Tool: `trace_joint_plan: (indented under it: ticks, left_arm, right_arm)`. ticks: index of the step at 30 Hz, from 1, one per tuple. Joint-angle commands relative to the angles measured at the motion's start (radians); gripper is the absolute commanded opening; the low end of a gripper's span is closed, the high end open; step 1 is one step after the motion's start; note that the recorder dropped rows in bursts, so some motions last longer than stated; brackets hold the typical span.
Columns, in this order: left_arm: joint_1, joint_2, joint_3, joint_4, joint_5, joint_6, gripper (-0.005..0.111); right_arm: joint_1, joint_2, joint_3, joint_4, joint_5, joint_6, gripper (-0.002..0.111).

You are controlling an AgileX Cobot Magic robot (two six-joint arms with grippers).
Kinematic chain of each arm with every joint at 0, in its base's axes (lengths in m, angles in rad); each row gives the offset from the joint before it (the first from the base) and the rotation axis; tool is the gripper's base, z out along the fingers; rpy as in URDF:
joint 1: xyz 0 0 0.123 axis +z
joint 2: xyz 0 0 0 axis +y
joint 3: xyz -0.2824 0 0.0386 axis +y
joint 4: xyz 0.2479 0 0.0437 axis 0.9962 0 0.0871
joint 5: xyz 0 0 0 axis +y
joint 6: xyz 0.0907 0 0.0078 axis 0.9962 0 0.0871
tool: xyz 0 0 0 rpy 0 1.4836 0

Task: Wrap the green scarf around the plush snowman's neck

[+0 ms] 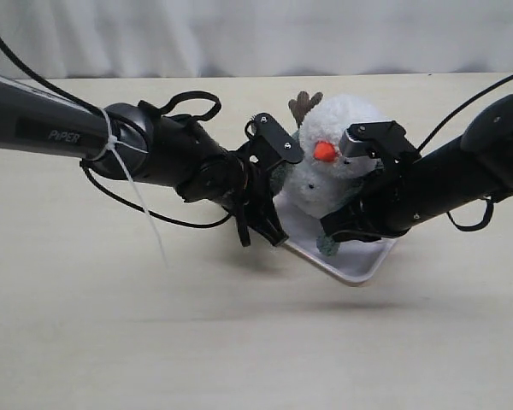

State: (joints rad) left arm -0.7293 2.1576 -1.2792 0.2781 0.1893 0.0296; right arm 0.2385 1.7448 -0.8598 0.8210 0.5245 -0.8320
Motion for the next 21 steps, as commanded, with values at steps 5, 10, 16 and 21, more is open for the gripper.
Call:
trace_joint_plan:
  ticks: [5,10,16,21]
  left_arm:
    - [-0.114,-0.035,-0.001,-0.032,0.059,0.049,0.000]
    - [-0.164,-0.035,-0.001,-0.028,0.045,0.056,0.000]
    - [-0.165,-0.035,-0.001,-0.054,0.053,0.053,0.014]
    - [-0.173,-0.035,-0.001,-0.087,0.150,0.088,0.042]
  right_arm:
    - [-0.003,-0.007,0.001,0.031,-0.001,-0.021,0.004]
    - [-0.003,-0.007,0.001,0.031,-0.008,-0.023,0.004]
    - [-0.003,-0.007,0.001,0.113,0.001,-0.094,0.038]
    - [-0.003,-0.005,0.001,0.134,0.001,-0.094,0.048]
